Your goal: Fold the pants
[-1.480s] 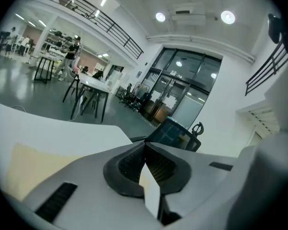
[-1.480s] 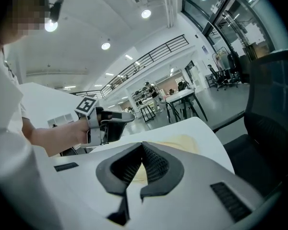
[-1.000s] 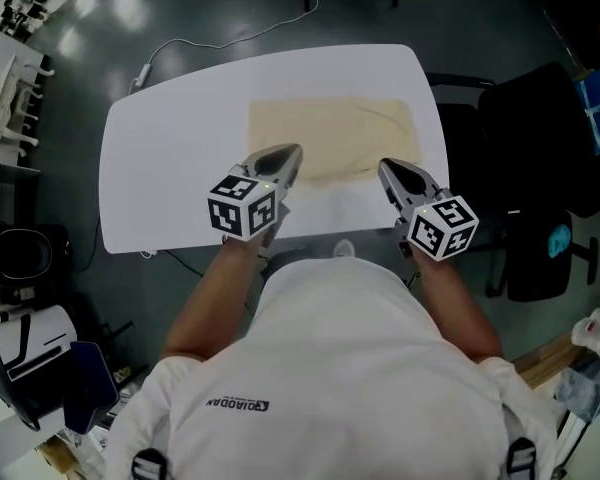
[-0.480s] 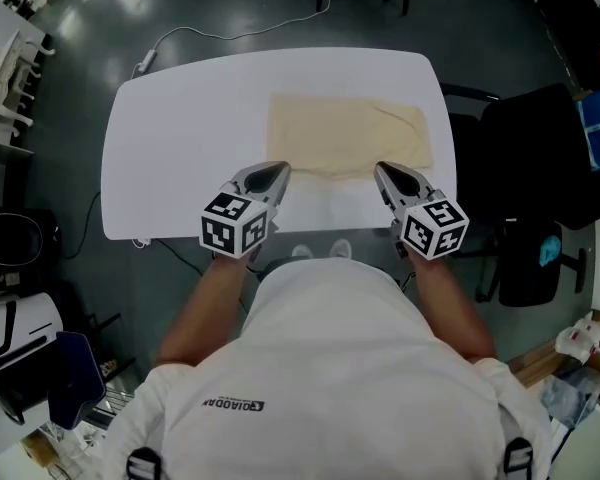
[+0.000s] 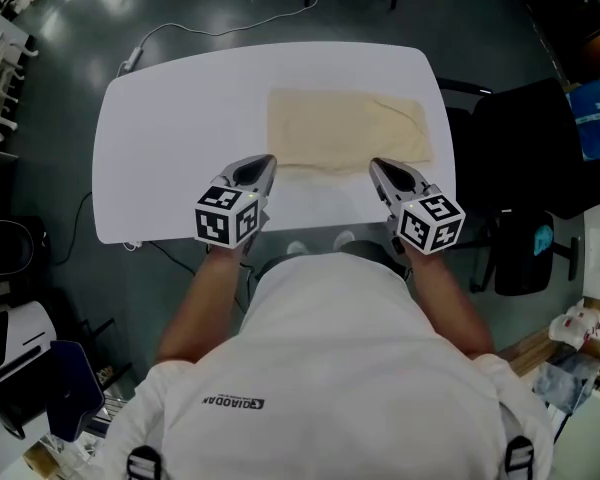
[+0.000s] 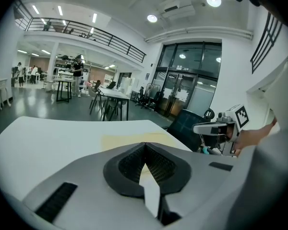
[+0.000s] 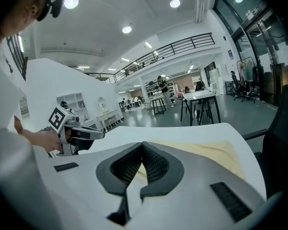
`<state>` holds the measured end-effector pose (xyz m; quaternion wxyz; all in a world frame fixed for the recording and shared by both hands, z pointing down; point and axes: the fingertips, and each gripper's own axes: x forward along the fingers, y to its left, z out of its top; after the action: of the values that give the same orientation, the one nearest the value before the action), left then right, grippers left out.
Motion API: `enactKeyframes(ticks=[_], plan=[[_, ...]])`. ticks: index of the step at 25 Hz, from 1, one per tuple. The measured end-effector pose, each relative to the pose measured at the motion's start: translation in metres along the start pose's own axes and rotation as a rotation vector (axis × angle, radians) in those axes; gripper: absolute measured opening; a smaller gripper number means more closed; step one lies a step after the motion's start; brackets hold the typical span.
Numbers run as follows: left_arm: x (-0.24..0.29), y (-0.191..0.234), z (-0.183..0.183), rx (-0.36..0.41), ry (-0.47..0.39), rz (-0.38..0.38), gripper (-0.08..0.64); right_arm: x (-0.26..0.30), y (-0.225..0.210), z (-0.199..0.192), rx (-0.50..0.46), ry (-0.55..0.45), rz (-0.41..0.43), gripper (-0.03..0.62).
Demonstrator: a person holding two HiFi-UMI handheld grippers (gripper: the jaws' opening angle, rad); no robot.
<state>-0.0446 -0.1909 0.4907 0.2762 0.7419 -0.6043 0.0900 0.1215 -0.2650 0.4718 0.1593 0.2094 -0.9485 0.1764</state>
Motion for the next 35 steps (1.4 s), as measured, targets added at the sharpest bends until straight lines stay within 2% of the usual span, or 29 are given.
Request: enactKeyframes(ticks=[6,9,13,15,19,23,27,30,33,35], plan=[[0.026,0.054,-0.028,-0.091,0.061,0.094,0.029,0.005,-0.005,0.003,-0.011,0.001,-0.001,0.017],[0.045,0.086,-0.036,-0.153,0.065,0.131,0.029,0.004,-0.011,0.001,-0.012,0.012,-0.01,0.017],[0.084,0.11,-0.044,-0.24,0.119,0.108,0.037,0.0,-0.027,-0.005,0.002,0.049,-0.024,0.017],[0.109,0.116,-0.046,-0.287,0.148,0.095,0.128,-0.001,-0.038,-0.008,0.012,0.065,-0.024,0.017],[0.158,0.133,-0.057,-0.317,0.207,0.117,0.149,-0.004,-0.062,-0.015,0.038,0.076,-0.031,0.017],[0.184,0.156,-0.077,-0.435,0.239,0.131,0.16,-0.006,-0.078,-0.019,0.072,0.079,-0.054,0.017],[0.2,0.159,-0.089,-0.51,0.266,0.114,0.184,-0.016,-0.095,-0.03,0.119,0.086,-0.084,0.017],[0.205,0.162,-0.1,-0.505,0.298,0.136,0.181,-0.023,-0.107,-0.037,0.169,0.082,-0.101,0.017],[0.207,0.161,-0.101,-0.459,0.318,0.146,0.167,-0.025,-0.117,-0.035,0.189,0.069,-0.113,0.017],[0.208,0.154,-0.102,-0.421,0.33,0.137,0.099,-0.025,-0.12,-0.034,0.191,0.063,-0.115,0.017]])
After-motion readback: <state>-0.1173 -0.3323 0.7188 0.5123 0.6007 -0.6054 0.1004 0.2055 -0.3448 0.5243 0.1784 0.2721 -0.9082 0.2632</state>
